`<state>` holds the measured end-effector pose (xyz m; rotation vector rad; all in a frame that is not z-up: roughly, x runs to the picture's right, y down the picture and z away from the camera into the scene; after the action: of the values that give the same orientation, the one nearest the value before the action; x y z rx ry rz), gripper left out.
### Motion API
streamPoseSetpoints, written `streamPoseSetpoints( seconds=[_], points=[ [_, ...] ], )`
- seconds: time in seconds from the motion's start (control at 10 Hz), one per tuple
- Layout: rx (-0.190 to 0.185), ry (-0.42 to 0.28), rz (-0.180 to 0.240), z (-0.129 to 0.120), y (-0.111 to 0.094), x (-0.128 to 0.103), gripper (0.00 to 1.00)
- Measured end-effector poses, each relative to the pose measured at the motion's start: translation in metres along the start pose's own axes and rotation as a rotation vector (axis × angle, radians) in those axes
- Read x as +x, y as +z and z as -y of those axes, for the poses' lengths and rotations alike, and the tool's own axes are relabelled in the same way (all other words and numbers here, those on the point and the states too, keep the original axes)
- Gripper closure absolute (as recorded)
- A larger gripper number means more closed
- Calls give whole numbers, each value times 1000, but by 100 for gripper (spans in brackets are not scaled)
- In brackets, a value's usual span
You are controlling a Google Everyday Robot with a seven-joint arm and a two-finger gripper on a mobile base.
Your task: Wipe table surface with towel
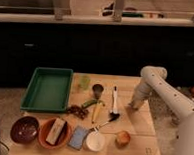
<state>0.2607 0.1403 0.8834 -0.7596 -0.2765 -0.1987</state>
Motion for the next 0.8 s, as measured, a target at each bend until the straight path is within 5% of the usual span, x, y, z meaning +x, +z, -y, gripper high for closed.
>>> streamPoseSetpoints(
  seconds=[0.4,0.8],
  points=[
    [-3,-121,22,-15,-5,-42,100],
    [-73,-161,25,-65,1,-50,100]
  ],
)
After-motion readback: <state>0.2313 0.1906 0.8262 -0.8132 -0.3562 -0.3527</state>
